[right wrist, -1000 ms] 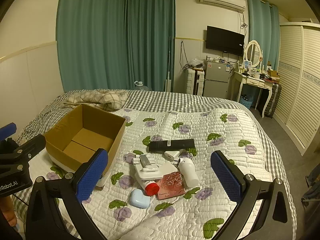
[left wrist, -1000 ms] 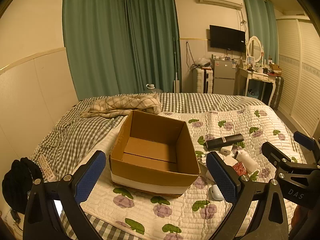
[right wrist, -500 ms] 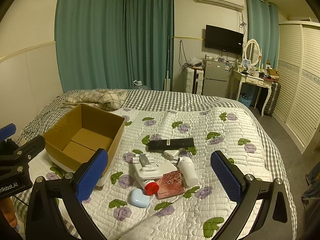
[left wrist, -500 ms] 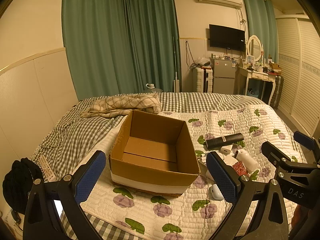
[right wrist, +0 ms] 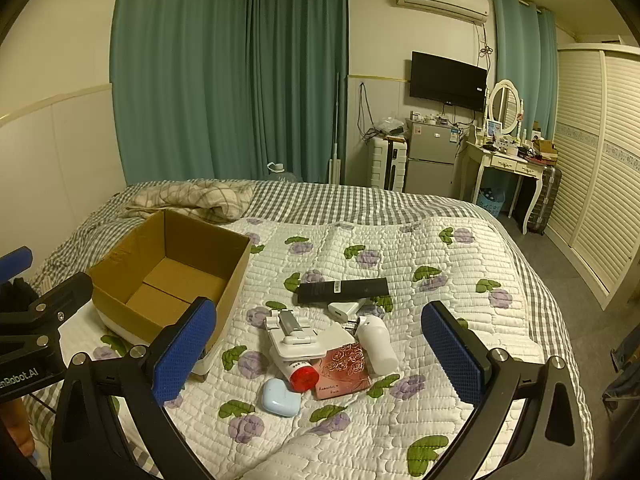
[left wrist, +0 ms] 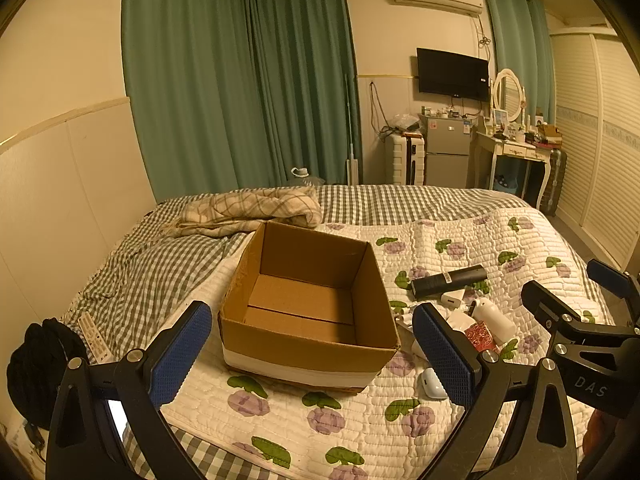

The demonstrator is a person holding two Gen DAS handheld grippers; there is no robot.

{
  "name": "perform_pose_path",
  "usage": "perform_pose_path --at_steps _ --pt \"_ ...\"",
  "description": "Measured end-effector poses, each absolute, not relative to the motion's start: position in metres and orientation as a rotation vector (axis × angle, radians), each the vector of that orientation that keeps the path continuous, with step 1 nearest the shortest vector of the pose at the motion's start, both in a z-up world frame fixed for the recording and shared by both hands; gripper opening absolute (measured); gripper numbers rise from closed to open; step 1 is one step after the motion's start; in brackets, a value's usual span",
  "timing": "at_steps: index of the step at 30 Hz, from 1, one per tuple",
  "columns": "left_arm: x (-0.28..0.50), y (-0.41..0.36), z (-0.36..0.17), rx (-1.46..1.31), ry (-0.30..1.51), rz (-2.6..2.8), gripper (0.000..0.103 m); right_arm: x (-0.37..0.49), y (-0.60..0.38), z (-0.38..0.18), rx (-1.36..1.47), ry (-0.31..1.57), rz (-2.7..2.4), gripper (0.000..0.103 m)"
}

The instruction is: Organize rigid objects

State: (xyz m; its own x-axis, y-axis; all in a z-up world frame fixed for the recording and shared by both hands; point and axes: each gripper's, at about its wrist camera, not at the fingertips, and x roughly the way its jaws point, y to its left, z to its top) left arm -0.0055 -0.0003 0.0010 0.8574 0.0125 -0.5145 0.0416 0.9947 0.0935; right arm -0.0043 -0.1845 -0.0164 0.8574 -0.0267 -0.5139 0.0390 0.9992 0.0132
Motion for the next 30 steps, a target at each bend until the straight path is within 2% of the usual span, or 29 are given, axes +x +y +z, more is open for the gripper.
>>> perform_pose_path --at_steps 30 --pt "-0.0048 0.004 0.0022 0.108 0.549 -0.011 0.103 -0.0051 -0.1843 -0.0169 0.021 0.546 -0.036 0.103"
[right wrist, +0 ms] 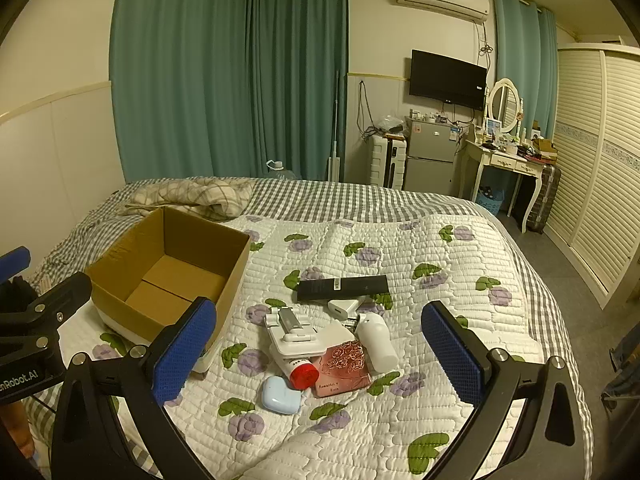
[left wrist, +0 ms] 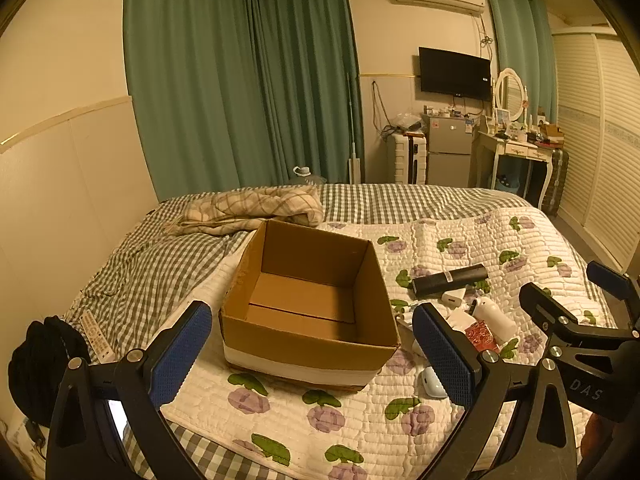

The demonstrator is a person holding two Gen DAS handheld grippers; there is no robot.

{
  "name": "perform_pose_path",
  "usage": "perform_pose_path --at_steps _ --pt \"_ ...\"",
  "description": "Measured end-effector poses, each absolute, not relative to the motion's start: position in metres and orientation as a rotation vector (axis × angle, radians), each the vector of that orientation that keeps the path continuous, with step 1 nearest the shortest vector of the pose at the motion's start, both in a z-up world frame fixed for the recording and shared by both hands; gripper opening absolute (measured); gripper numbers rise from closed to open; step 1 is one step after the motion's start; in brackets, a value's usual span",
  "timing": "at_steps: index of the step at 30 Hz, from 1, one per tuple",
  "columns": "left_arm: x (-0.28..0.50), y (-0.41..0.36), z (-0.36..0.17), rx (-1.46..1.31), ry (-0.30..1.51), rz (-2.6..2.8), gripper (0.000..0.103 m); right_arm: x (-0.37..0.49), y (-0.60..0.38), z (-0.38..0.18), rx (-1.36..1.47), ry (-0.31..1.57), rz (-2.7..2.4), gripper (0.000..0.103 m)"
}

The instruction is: Organize rigid objects

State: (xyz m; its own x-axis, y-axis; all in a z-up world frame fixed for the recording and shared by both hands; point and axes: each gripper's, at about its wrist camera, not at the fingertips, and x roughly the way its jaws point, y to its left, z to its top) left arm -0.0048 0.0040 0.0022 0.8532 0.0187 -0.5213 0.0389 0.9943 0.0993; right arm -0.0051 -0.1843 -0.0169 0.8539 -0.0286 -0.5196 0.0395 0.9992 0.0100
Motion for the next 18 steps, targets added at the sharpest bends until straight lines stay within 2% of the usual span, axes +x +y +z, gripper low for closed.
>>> perform_pose_path --at_steps 9,18 --pt "0.005 0.01 0.014 0.133 0.55 -0.021 0.103 -0.002 -0.191 -0.013 -0.024 0.547 -0.032 0.103" --pt "0.046 0.051 0.011 0.197 0.666 0.041 0.101 0.017 -0.224 -0.01 -0.152 0.566 -0.062 0.103"
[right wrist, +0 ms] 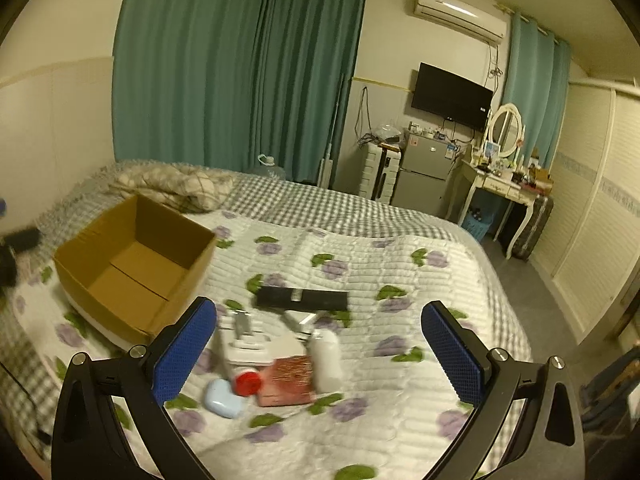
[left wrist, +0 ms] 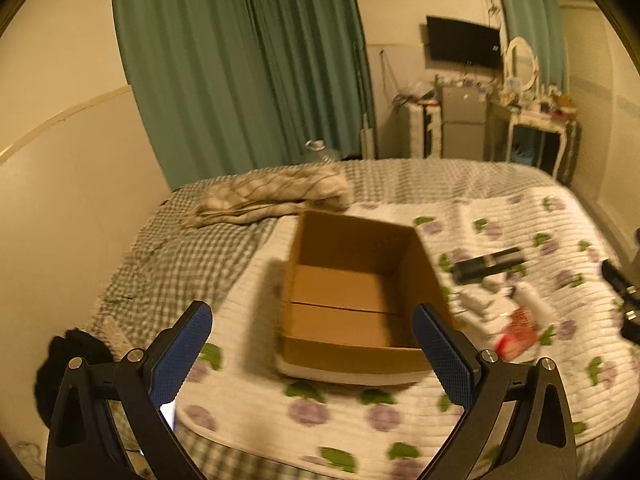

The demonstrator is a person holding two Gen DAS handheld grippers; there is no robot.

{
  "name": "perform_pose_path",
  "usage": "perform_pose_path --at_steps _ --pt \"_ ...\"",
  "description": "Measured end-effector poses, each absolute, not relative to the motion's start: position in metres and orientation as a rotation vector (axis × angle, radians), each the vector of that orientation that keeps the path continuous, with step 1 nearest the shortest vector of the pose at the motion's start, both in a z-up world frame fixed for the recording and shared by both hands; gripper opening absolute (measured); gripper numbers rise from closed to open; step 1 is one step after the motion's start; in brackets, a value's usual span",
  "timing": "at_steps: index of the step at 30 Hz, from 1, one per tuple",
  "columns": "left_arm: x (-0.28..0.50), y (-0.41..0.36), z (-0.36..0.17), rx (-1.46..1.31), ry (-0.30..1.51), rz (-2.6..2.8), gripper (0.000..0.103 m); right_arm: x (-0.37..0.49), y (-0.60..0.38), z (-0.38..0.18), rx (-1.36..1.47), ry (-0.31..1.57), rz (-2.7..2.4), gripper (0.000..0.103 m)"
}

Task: Organize rigid objects
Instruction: 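Grasp the box wall with the left gripper while the right gripper grasps the white phone stand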

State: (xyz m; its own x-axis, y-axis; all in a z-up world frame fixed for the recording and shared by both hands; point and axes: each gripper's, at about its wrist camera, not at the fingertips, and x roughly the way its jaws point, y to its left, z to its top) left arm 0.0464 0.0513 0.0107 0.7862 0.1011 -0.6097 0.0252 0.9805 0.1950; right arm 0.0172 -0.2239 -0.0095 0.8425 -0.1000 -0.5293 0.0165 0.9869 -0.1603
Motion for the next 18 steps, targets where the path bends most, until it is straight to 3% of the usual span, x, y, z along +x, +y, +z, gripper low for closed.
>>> perform_pose_path --at_steps 18 --pt "0.134 0.072 -0.051 0.309 0.886 0.127 0.097 0.094 -0.224 -0.095 -0.249 0.772 0.076 0.103"
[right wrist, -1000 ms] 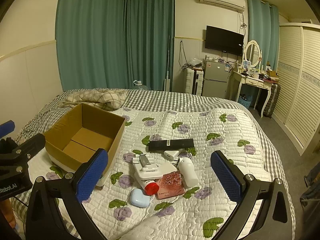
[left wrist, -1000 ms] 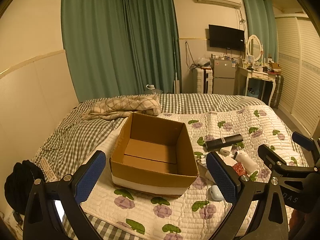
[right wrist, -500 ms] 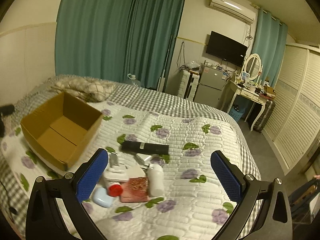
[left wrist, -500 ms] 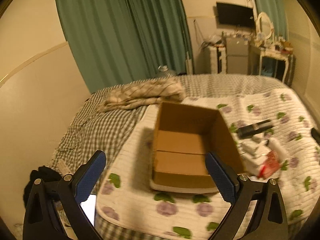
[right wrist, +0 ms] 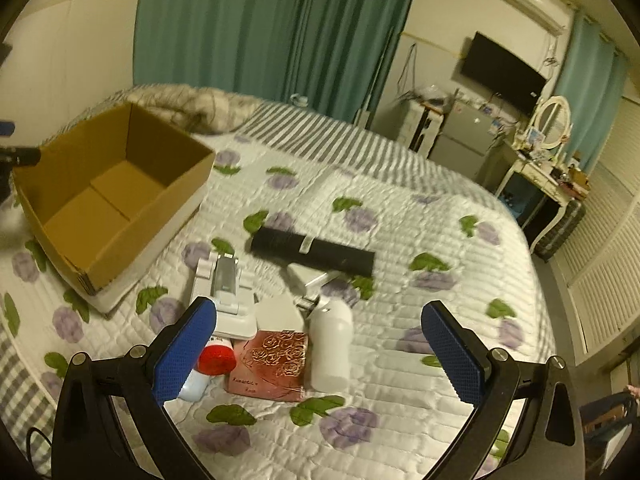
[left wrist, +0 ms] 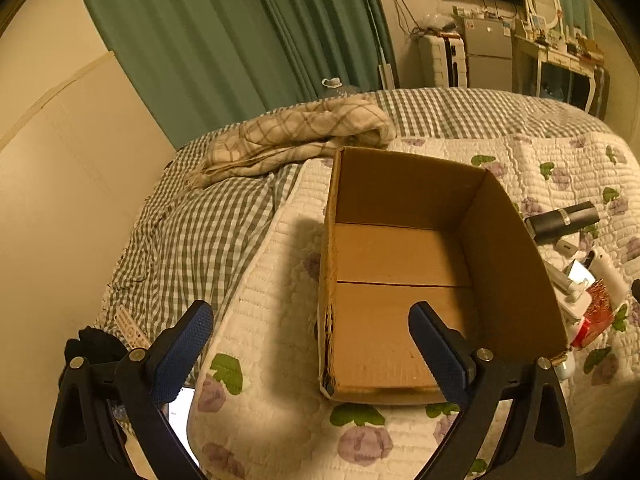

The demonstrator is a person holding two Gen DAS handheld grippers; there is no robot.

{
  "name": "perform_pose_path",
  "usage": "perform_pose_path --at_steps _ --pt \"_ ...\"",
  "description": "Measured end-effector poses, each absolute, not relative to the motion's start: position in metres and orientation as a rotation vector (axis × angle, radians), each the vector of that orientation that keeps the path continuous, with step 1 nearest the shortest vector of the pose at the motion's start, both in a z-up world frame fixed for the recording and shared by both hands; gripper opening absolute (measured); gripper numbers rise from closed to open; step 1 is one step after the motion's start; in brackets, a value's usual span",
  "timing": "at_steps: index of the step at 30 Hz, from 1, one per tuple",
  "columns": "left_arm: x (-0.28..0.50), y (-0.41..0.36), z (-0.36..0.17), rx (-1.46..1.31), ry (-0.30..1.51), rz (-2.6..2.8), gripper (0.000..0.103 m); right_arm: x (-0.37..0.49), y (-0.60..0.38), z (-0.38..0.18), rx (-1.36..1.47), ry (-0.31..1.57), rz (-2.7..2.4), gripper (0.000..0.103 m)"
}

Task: Organize rigid objects
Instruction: 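Grasp the box wall with the left gripper while the right gripper grasps the white phone stand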

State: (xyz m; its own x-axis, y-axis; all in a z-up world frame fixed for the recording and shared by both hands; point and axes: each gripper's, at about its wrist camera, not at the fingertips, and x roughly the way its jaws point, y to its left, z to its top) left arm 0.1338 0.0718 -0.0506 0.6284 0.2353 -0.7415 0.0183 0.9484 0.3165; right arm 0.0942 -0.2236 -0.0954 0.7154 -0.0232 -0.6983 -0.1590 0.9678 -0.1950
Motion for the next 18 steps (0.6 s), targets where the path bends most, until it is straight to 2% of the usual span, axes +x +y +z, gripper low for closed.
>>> perform_pose_path --at_steps 3,5,6,7,8,9,10,12,18 --pt "0.139 0.069 -0.055 0.328 0.907 0.118 0.092 0.103 -0.22 -0.105 -0.253 0.793 0.099 0.103" --pt "0.142 0.065 -0.058 0.345 0.924 0.111 0.072 0.109 -0.217 -0.109 -0.258 0.803 0.116 0.103" --pt "0.144 0.065 -0.059 0.347 0.934 0.109 0.059 0.111 -0.215 -0.111 -0.261 0.806 0.123 0.103" --pt "0.147 0.066 -0.062 0.342 0.951 0.104 0.052 0.113 -0.213 -0.112 -0.266 0.807 0.131 0.103" --pt "0.15 0.068 -0.063 0.331 0.96 0.102 0.05 0.114 -0.211 -0.113 -0.271 0.808 0.137 0.103" --pt "0.152 0.069 -0.064 0.323 0.967 0.102 0.044 0.115 -0.209 -0.114 -0.275 0.808 0.143 0.103" --pt "0.154 0.07 -0.066 0.322 0.98 0.105 0.033 0.116 -0.208 -0.114 -0.278 0.808 0.147 0.103" --pt "0.154 0.069 -0.067 0.326 0.987 0.104 0.022 0.117 -0.206 -0.116 -0.278 0.813 0.154 0.103" --pt "0.15 0.064 -0.066 0.371 0.982 0.1 0.007 0.119 -0.204 -0.118 -0.276 0.824 0.17 0.103"
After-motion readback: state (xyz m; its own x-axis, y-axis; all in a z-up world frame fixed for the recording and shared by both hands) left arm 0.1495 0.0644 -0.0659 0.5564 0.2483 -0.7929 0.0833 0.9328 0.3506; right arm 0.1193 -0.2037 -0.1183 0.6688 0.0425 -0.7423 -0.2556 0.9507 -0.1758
